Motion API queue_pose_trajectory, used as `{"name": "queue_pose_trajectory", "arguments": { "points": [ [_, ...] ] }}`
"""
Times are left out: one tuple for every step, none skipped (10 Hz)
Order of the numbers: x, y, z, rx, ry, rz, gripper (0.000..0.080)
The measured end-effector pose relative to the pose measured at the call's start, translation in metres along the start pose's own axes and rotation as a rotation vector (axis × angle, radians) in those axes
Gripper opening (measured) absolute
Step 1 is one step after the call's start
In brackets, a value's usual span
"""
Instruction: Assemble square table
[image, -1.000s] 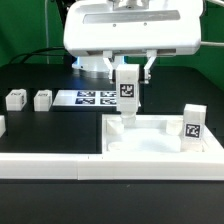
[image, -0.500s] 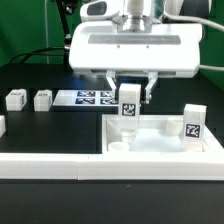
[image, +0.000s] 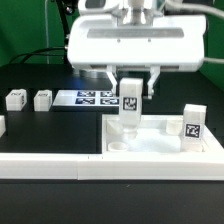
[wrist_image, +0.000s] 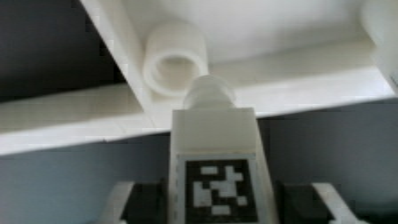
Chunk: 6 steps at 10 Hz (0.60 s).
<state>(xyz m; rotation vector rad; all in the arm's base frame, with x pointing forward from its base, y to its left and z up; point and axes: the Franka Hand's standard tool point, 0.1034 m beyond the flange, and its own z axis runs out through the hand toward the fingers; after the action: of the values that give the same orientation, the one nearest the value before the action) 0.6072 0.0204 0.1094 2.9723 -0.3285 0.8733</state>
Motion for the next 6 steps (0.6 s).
{"name": "queue_pose_trajectory", "arguments": {
  "points": [
    [-0.003,0.0028,0.0041,-0.005,-0.01,-0.004,0.029],
    [-0.0067,0.004,0.007,-0.005,-0.035,-0.009,0.029],
    [-0.0086,0.0026,0.0088,-0.002,-0.059,-0.009,0.029],
    [-0.0086,0.0006,0.0102,0.002,-0.081,-0.009,0.029],
    [-0.0083,0.0015,0.0112,0.002,-0.092,-0.006,0.029],
    [-0.0099,0.0033,0.0127,0.0,-0.098,-0.007,0.029]
  ]
}}
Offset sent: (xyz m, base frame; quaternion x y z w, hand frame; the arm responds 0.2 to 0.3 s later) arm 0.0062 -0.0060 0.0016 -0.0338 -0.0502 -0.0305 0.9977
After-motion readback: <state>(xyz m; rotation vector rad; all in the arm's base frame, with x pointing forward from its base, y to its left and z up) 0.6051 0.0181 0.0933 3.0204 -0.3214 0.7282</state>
